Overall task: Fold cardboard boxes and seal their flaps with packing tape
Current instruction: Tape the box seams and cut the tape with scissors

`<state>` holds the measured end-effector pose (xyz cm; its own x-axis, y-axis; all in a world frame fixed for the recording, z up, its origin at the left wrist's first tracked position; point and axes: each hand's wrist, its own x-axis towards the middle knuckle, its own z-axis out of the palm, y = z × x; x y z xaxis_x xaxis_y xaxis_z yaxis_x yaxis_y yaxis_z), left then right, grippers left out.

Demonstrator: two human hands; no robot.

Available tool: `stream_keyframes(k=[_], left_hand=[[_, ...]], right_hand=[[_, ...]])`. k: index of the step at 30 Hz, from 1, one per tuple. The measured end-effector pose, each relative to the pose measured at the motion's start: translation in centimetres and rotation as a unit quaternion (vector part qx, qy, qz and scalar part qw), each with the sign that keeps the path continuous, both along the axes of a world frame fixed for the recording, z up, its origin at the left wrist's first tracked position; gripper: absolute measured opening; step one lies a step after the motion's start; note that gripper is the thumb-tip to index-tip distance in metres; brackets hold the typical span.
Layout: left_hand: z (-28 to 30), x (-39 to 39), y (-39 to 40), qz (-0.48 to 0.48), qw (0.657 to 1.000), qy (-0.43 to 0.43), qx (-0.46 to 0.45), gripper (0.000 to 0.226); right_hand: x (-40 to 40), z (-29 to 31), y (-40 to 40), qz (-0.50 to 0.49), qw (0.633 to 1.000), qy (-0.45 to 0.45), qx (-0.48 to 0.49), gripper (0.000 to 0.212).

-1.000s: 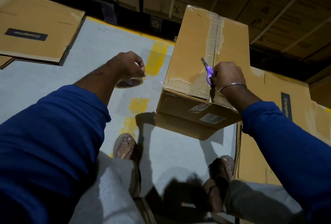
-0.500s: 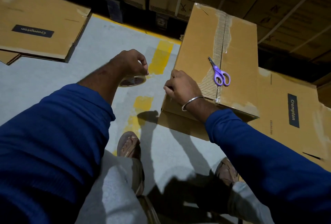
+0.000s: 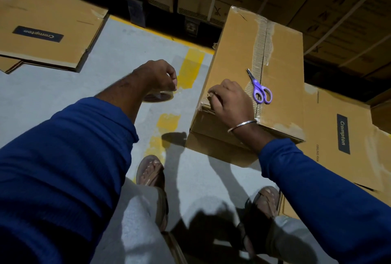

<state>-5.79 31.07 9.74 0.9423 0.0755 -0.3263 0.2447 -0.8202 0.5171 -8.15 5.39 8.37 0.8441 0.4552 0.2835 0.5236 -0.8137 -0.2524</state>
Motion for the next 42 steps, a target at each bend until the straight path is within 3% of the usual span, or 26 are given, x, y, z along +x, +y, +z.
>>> stream_keyframes(k=[6, 13, 15, 18, 22, 28, 35, 38, 42], left_hand=[[0.0, 0.3, -0.5, -0.001, 1.0, -0.02, -0.023, 0.005], [-0.1, 0.8, -0.5, -0.007, 0.998, 0.001, -0.065, 0.009], [0.1, 0.8, -0.7, -0.013, 0.997, -0.001, -0.077, 0.008], [1.1, 0.7, -1.3, -0.023, 0.994, -0.023, -0.103, 0.008], [3.7, -0.1, -3.4, -0.057, 0.988, -0.047, -0.138, 0.011], [7.3, -2.2, -7.9, -0.12, 0.975, -0.079, -0.167, 0.01], [8.4, -4.0, -12.9, -0.118, 0.968, -0.048, -0.218, 0.017], [8.2, -4.3, -14.8, -0.151, 0.968, -0.043, -0.196, 0.012], [7.5, -5.0, -16.3, -0.154, 0.977, -0.064, -0.132, 0.014]], right_hand=[[0.5, -1.2, 0.8, 0.062, 0.996, 0.053, -0.039, 0.024], [0.3, -1.8, 2.0, 0.046, 0.991, 0.101, -0.078, 0.024], [0.2, -1.2, 1.8, 0.051, 0.989, 0.136, -0.034, 0.027], [0.3, -0.2, 0.6, 0.016, 0.974, 0.169, 0.149, 0.024], [0.3, 2.3, -0.6, -0.058, 0.9, 0.275, 0.332, 0.018], [-1.1, 5.5, -3.1, -0.037, 0.853, 0.346, 0.388, 0.019], [-2.9, 6.8, -7.5, -0.06, 0.844, 0.326, 0.423, 0.02], [-4.1, 6.4, -9.3, -0.086, 0.822, 0.354, 0.438, 0.024], [-4.8, 6.0, -11.1, -0.113, 0.766, 0.444, 0.45, 0.022]])
